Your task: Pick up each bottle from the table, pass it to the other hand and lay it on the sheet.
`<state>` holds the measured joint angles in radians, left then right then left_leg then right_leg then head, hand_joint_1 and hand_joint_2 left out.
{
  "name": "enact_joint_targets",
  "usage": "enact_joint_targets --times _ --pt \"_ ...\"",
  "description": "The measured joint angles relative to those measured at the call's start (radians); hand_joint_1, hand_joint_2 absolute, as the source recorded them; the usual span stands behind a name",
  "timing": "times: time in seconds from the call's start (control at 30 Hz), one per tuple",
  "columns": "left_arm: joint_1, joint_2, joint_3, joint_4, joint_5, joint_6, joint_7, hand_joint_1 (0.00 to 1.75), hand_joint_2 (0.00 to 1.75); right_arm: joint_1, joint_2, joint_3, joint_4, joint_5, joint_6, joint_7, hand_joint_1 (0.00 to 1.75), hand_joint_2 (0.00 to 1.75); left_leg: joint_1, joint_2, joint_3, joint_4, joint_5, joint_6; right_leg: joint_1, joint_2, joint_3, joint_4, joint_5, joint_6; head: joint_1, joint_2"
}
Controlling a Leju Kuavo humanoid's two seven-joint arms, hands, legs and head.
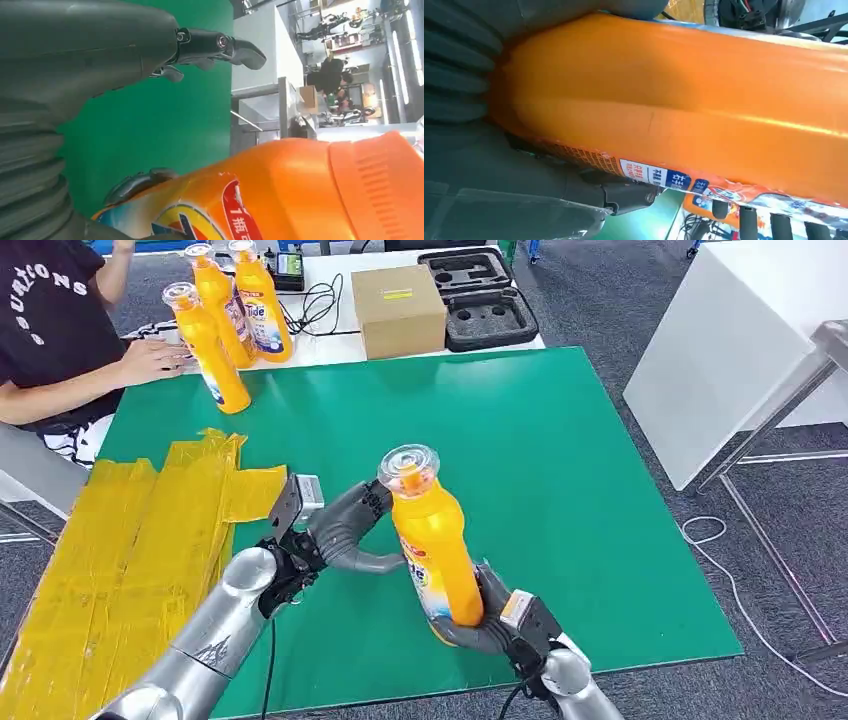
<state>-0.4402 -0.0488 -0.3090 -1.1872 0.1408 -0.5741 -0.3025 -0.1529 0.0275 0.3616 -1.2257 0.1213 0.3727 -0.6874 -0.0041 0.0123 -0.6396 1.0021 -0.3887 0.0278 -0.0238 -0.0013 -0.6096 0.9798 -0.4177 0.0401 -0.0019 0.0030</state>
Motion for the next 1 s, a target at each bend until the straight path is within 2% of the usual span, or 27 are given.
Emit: enact_joint_targets --times 0.4,0.5,0.57,0.83,1.0 --pt "-0.02 0.048 0.014 0.017 0.093 0.055 0.034 0.0 1.75 0.0 -0.012 0.017 0.002 0.028 -0.053 -0.001 1.75 1.75 0.0 0.0 0.0 0.0 0.0 0.0 0.0 0.0 0.0 0.0 0.0 0.0 0.0 0.0" --pt "-0.019 0.058 0.036 0.031 0.105 0.066 0.037 0.0 1.75 -0.002 -0.01 0.022 0.002 0.052 -0.097 0.0 1.75 1.75 0.0 0.0 0.0 0.0 0.0 0.0 0.0 0.0 0.0 0.0 0.0 0.0 0.0 0.0" --pt "-0.015 0.06 0.044 0.034 0.1 0.075 0.037 0.0 1.75 -0.005 -0.007 0.024 0.0 0.085 -0.174 0.002 1.75 1.75 0.0 0.0 0.0 0.0 0.0 0.0 0.0 0.0 0.0 0.0 0.0 0.0 0.0 0.0" --pt "0.023 0.047 0.047 0.016 0.097 0.158 0.072 0.0 1.75 -0.01 0.045 0.041 -0.037 0.247 -0.677 0.024 1.75 1.75 0.0 0.0 0.0 0.0 0.0 0.0 0.0 0.0 0.0 0.0 0.0 0.0 0.0 0.0" --pt "0.03 0.029 0.045 0.008 0.108 0.178 0.083 0.0 1.75 -0.012 0.062 0.063 -0.049 0.259 -0.73 0.029 1.75 1.75 0.0 0.0 0.0 0.0 0.0 0.0 0.0 0.0 0.0 0.0 0.0 0.0 0.0 0.0"
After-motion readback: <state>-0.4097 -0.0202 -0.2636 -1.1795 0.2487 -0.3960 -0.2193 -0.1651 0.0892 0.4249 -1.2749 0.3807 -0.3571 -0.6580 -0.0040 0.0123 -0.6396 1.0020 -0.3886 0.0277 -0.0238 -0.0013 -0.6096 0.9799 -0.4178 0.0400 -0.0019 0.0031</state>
